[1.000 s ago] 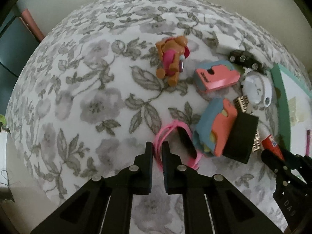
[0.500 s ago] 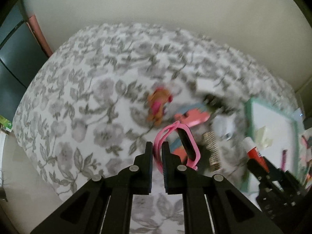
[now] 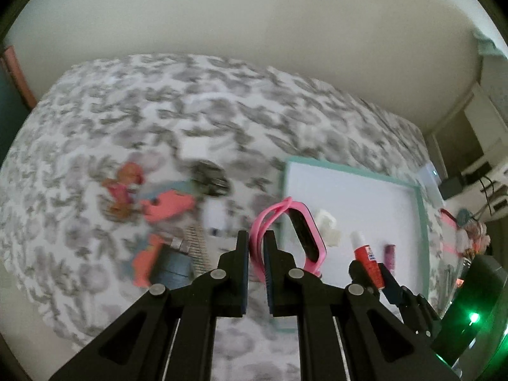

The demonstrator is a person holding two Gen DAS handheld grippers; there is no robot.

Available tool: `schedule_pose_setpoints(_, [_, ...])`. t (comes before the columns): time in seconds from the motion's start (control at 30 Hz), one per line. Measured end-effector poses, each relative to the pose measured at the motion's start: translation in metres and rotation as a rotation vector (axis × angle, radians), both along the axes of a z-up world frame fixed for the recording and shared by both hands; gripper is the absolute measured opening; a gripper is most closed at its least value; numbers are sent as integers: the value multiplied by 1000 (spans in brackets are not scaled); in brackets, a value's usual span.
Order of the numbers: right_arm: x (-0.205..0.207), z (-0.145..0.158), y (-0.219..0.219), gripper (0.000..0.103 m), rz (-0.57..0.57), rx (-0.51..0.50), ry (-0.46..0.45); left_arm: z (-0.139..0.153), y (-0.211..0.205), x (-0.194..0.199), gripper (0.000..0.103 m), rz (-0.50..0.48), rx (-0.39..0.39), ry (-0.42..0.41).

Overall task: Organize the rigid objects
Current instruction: 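Carry the watch band and glue bottle into the tray and release both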

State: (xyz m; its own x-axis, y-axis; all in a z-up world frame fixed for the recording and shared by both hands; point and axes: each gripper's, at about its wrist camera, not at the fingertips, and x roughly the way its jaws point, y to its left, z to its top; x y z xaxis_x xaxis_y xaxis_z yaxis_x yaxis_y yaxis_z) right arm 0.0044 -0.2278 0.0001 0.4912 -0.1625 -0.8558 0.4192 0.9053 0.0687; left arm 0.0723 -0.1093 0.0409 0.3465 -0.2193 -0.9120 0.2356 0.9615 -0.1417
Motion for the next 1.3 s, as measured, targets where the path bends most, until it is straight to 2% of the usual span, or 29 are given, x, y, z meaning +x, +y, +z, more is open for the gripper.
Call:
schedule_pose_setpoints(0.27, [-34, -17, -81, 32, -306, 40, 28, -26, -59, -8, 9, -81, 25, 17])
schedule_pose_setpoints(0.47, [-53, -28, -115, 32, -452, 18, 59, -43, -83, -16, 9, -122, 20, 12])
schedule_pose_setpoints(0.67, [-56, -38, -124, 32, -480, -14, 101, -68, -91, -21, 9, -147, 57, 35])
schedule_pose_setpoints(0.87, [-56, -39, -124, 32, -478, -33, 113, -66, -91, -24, 10, -164, 57, 16])
schedule_pose_setpoints(1.1, [-54, -36, -121, 32, -467, -66, 112, -68, -85, -21, 10, -152, 47, 32])
schedule_pose_setpoints(1.17, [-52, -36, -119, 32, -457, -71, 112, -67, -84, -21, 14, -150, 40, 35])
schedule_pose_setpoints(1.23, [-51, -36, -118, 32, -449, -78, 115, -65, -83, -21, 26, -148, 35, 29])
schedule_pose_setpoints(1.3, [-50, -36, -117, 32, -442, -82, 117, -61, -83, -20, 32, -145, 35, 15])
